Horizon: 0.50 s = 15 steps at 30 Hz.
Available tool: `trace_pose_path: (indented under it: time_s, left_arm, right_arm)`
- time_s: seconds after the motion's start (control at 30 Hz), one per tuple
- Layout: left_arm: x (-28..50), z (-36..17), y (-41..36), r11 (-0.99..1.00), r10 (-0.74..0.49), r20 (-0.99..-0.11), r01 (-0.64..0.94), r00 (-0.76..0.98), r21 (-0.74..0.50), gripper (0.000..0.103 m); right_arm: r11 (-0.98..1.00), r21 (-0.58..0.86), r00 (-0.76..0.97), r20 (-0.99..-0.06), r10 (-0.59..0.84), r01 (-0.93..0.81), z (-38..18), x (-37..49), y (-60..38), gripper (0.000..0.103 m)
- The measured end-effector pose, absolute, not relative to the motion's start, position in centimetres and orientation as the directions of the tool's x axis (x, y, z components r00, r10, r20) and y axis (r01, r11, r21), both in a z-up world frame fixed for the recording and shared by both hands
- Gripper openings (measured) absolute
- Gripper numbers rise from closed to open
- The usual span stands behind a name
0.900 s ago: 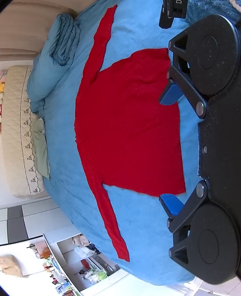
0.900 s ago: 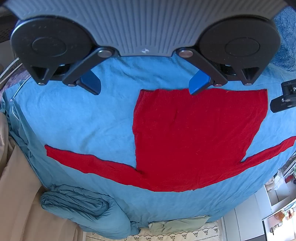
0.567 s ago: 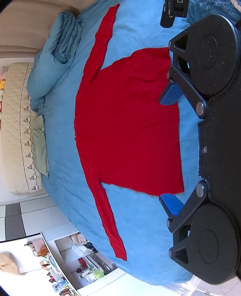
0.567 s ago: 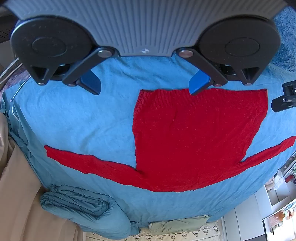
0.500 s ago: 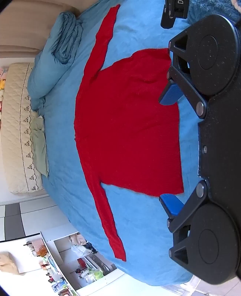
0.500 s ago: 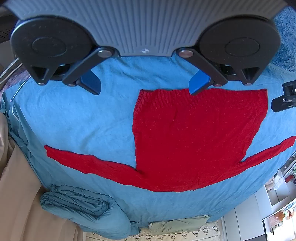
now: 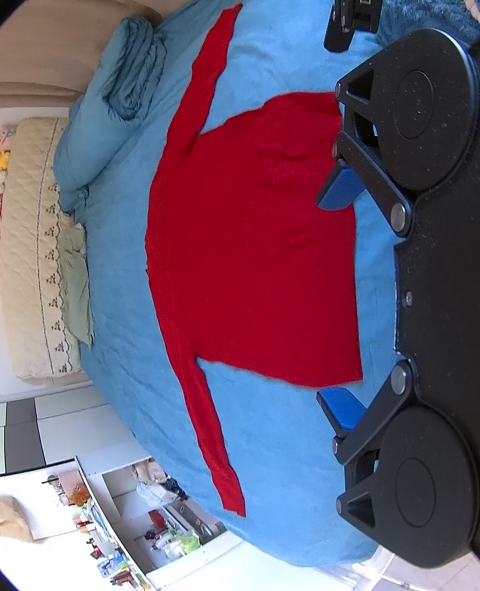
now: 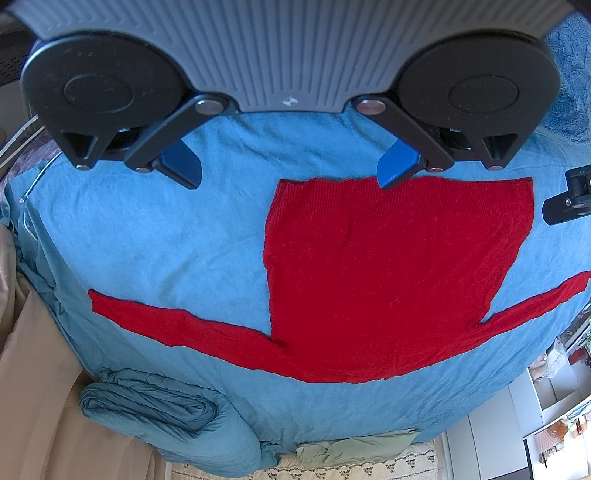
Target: Fold small clothes
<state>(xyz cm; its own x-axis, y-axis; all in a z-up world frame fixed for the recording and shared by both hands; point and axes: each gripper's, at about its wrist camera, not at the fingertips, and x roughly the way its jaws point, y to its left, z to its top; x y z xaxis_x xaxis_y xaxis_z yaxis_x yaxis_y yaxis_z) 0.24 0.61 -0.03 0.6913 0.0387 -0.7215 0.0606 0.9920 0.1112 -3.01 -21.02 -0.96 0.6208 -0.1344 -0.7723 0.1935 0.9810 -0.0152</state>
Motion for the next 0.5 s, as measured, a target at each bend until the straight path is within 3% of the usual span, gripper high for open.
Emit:
trace_pose_path:
  time_s: [0.5]
  left_arm:
    - [0.02, 0.19, 1.14, 0.995, 0.015, -0.718, 0.061, 0.696, 0.080, 0.103]
  right_arm:
    - [0.981, -0.015, 0.621, -0.773, -0.134, 0.193, -1.01, -2.99, -20.99, 0.103]
